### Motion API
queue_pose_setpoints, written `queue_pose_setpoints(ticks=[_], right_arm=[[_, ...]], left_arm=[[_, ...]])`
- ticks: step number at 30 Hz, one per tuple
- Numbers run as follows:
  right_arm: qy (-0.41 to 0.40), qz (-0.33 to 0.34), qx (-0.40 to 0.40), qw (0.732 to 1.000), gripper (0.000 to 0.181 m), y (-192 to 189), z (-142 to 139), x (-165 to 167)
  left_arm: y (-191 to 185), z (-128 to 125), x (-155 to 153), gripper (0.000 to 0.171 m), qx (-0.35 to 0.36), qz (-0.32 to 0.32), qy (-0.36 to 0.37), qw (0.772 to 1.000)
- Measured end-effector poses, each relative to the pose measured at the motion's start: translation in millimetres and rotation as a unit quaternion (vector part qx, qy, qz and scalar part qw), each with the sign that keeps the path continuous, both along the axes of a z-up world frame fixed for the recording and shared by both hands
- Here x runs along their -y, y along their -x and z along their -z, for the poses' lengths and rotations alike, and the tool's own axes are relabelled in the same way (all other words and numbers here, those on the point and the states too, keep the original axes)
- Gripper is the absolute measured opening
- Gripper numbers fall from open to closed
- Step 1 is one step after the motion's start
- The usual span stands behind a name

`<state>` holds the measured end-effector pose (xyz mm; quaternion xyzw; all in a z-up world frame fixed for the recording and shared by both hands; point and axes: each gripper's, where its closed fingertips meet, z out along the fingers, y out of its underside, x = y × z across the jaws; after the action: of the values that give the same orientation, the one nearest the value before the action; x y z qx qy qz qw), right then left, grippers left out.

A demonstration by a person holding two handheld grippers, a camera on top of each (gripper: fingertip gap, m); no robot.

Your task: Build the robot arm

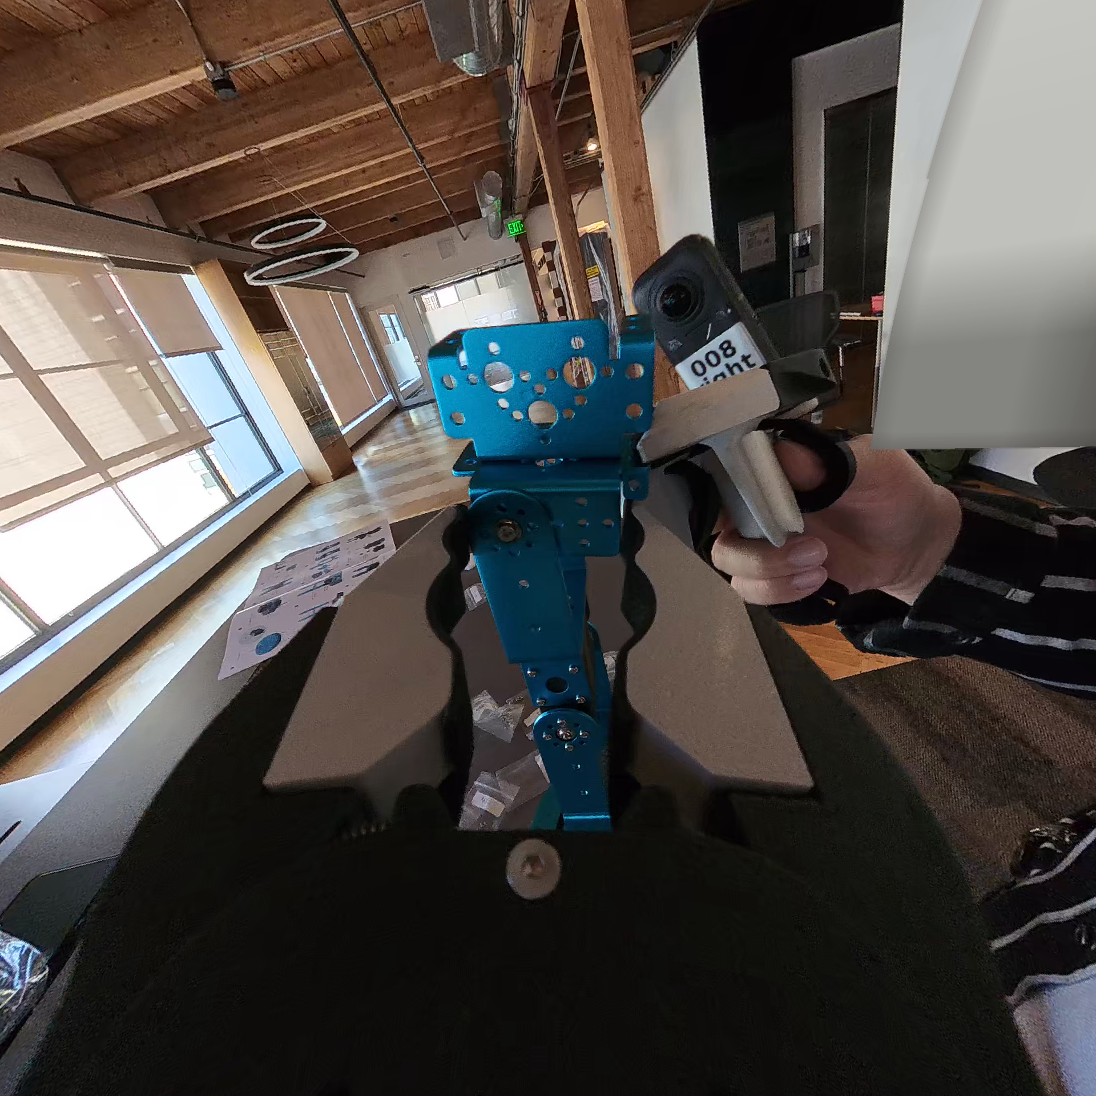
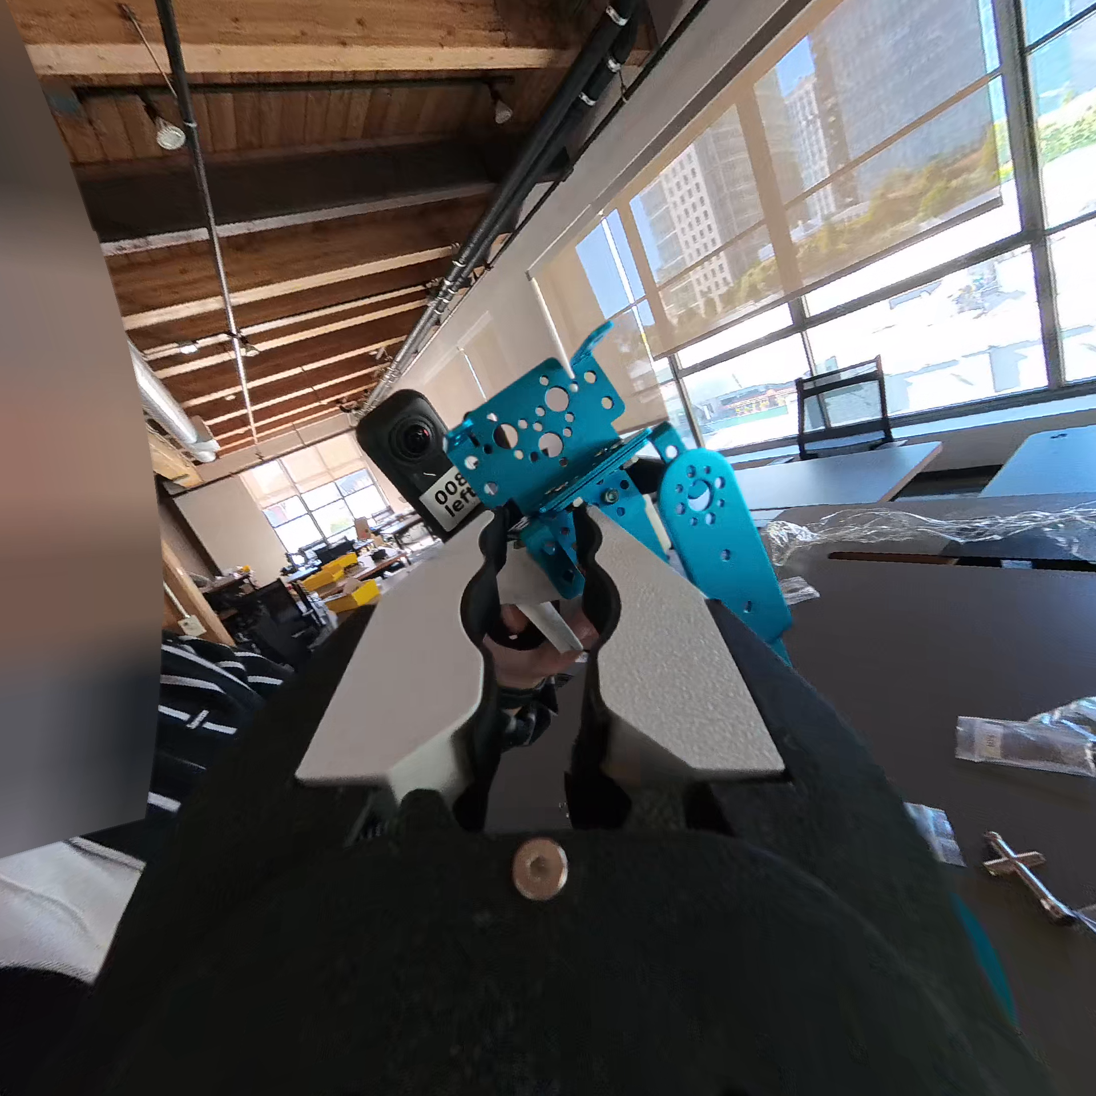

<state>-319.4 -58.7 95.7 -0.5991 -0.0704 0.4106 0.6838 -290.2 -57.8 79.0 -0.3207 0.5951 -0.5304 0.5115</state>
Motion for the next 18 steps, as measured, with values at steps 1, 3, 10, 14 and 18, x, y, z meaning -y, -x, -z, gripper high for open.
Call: queue_pose_setpoints(ticks=[1,3,10,14,18], right_arm=[[0.0,-0.008,-0.006,1.0,0.02,0.6,0.3,0.3],[0.001,-0.02,-0.017,1.0,0.02,0.6,0.8,0.6],[0.003,-0.028,-0.011,1.0,0.027,-0.8,4.6,1.8],[0.005,-0.035,-0.015,0.999,0.028,-0.3,4.5,2.3],[0.02,-0.066,-0.058,0.996,0.032,1.9,-0.9,2.8]], left_arm=[[0.1,0.1,-0.1,0.049,0.001,0.0,0.001,1.0],[0.0,0.4,-0.3,0.049,0.004,-0.005,-0.002,1.0],[1.3,0.7,-0.5,0.048,0.003,-0.007,-0.003,1.0],[1.8,0.8,-0.4,0.048,0.006,-0.01,-0.004,1.0],[2.1,1.0,-1.2,0.049,0.005,-0.01,-0.006,1.0]])
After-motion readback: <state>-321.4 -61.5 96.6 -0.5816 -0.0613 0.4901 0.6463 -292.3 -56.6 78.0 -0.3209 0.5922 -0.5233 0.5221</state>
